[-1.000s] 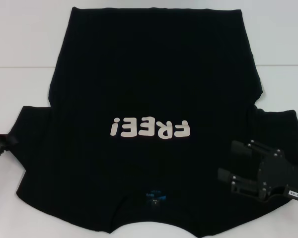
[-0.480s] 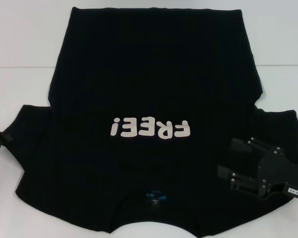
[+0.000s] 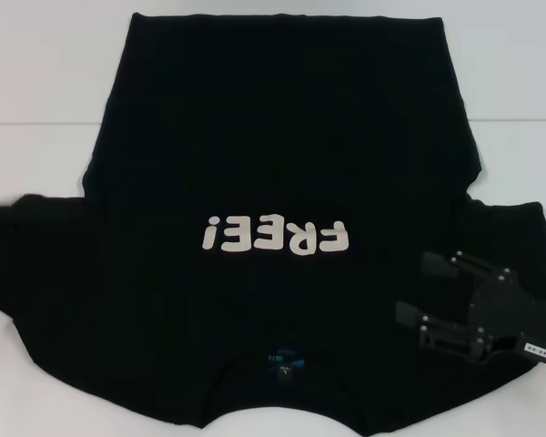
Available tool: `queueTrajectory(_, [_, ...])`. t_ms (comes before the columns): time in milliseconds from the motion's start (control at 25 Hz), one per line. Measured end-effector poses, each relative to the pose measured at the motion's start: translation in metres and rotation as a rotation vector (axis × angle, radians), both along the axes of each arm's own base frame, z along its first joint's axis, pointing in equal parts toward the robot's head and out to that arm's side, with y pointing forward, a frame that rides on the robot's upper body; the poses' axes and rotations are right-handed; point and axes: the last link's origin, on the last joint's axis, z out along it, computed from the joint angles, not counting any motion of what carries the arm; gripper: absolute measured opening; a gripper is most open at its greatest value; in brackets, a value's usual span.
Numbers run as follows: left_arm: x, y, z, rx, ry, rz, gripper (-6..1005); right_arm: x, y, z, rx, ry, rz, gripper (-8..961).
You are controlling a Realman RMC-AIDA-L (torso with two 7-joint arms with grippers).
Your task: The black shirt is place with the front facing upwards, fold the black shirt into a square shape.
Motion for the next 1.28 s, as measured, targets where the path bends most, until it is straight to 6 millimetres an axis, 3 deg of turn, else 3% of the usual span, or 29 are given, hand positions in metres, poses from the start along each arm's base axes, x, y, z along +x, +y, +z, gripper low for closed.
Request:
queueTrajectory(320, [0.013, 0.005, 0.000, 0.011, -0.048, -0.049, 36, -0.001, 0.000, -0.001, -0.002, 0.003, 0.002, 814])
queueTrajectory(720, [0.057, 0.023, -0.013, -0.039, -0.203, -0.184, 41, -0.001, -0.002, -0.003, -0.008, 0.013, 0.002, 812])
queueTrajectory(920, [0.074, 0.026, -0.030, -0.068, -0.255, -0.221, 43, -0.001, -0.002, -0.003, -0.008, 0.012, 0.000, 811])
queueTrajectory(1000, [0.084, 0.027, -0.047, -0.082, -0.289, -0.232, 44, 0.000, -0.003, -0.003, -0.009, 0.012, 0.000, 811])
queueTrajectory(1280, [0.093, 0.024, -0.078, -0.096, -0.333, -0.225, 47, -0.001, -0.003, -0.003, -0.011, 0.012, 0.004, 810])
